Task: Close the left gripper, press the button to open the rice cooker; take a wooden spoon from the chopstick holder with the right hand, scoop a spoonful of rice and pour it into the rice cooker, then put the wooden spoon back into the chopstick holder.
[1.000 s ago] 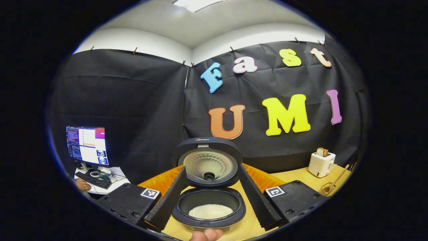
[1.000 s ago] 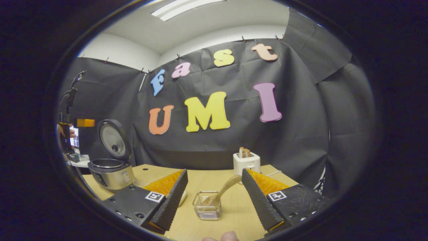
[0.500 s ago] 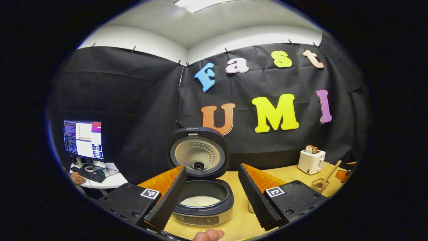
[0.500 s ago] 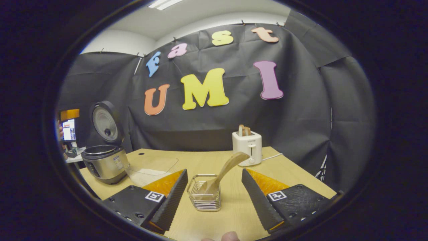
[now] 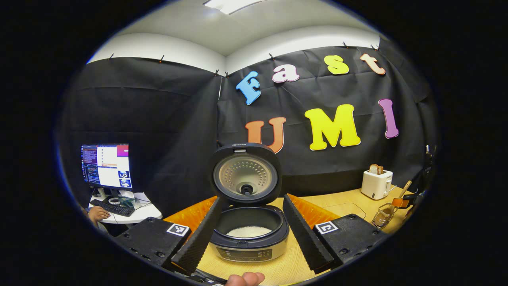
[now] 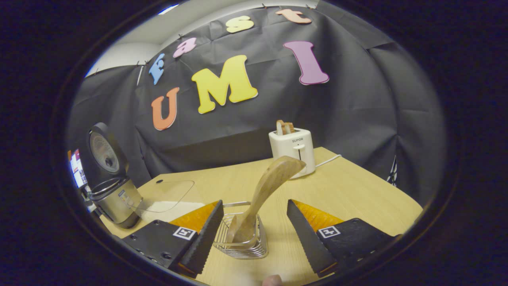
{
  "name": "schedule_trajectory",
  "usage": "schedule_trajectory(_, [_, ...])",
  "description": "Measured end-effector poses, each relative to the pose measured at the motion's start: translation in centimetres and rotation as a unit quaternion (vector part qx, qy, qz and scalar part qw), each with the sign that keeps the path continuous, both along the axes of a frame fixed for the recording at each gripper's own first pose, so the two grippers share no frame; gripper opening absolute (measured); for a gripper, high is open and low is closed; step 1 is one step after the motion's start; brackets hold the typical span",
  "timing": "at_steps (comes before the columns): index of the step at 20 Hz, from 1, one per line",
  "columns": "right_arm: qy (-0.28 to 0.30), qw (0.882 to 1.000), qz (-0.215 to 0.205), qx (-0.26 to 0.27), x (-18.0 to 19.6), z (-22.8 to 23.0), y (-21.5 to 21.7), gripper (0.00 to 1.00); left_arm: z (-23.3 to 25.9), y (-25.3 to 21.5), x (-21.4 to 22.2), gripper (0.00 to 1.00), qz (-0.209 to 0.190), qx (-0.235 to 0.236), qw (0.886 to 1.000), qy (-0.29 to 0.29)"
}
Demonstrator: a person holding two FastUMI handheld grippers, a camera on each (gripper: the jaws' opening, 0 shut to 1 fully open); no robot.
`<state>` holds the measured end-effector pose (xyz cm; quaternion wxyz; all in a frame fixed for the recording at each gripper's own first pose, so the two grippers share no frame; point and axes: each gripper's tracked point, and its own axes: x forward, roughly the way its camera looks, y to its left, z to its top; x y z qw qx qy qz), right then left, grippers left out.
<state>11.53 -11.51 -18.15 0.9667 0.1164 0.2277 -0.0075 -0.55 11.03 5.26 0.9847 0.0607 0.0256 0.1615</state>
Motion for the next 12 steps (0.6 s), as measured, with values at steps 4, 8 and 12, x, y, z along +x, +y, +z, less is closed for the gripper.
schedule_trajectory(4, [0.001,1.0,0.009,0.0,1.5,-0.2,0.3,0.86,-0.5,-0.2,-0.1,0.99,0.004,0.006,1.0,0.005])
schedule_trajectory(8, [0.02,1.0,0.016,0.007,1.9,-1.0,0.7,0.6,-1.0,-1.0,0.4,0.99,-0.007,0.011,1.0,0.013])
schedule_trajectory(12, [0.02,0.999,0.023,0.017,2.0,-0.7,1.3,0.21,-1.6,-1.5,0.5,0.99,-0.014,0.021,0.999,0.02])
